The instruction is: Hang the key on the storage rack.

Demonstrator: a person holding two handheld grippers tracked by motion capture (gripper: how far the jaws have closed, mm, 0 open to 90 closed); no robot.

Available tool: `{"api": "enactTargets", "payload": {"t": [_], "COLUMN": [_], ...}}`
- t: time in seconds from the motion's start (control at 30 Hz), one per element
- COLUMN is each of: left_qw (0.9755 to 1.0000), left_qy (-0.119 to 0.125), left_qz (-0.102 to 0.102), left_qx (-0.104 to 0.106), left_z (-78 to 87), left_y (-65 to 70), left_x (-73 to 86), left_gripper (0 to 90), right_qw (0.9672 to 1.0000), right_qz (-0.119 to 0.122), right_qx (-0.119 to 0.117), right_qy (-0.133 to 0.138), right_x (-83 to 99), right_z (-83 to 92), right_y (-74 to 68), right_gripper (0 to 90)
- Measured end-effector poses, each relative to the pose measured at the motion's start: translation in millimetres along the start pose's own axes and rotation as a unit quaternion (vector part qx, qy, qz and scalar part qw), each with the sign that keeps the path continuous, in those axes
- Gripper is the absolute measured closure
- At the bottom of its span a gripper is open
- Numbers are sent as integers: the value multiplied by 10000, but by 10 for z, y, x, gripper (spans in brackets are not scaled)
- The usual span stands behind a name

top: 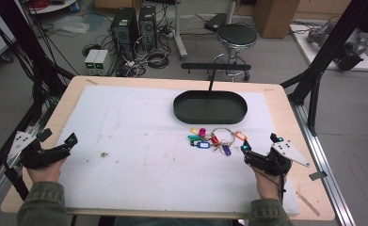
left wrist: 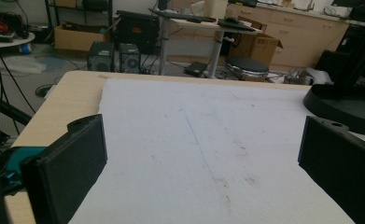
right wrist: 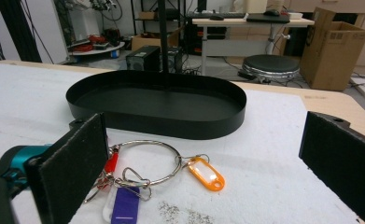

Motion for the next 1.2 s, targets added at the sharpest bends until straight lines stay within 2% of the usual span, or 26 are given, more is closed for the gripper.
{"api": "enactTargets", "payload": {"t": [0.43,0.57,0.7,1.0,1.03,1.1,1.2], "left_qw": [10000,10000,10000,10000,10000,10000,9999], "left_qy": [-42,-63,-61,-54,-74,-86,-83], "left_qz": [9,-11,-14,-20,-22,-48,-61], "left_qx": [42,47,40,22,22,15,7], "left_z": [-5,-10,-9,-3,-8,-7,-5], "left_y": [16,12,5,-2,-2,-3,2], "left_x": [12,15,14,14,21,23,24], "left_gripper": [17,17,17,17,17,17,17], "right_qw": [10000,9999,9998,9990,9983,9979,9981], "right_qz": [-37,-99,-123,-71,-231,-290,-181], "right_qx": [-3,-52,-75,-297,-377,-419,-383], "right_qy": [1,-129,-125,-317,-384,-399,-453], "right_x": [-2,39,38,57,46,26,-1], "right_z": [8,-24,-24,-87,-100,-105,-124], "right_y": [-5,2,-3,-51,-48,-41,-30], "right_gripper": [5,5,5,5,5,5,5]}}
Point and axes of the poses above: each handheld gripper's, and its own axes: z roughly backward along the jaws, x roughly out of its underside, y roughly to its right, the point moved 9 cm from there along -z, roughly forward along the jaws, and after that the axes turned 11 degrees about z, right-handed, at the moved point
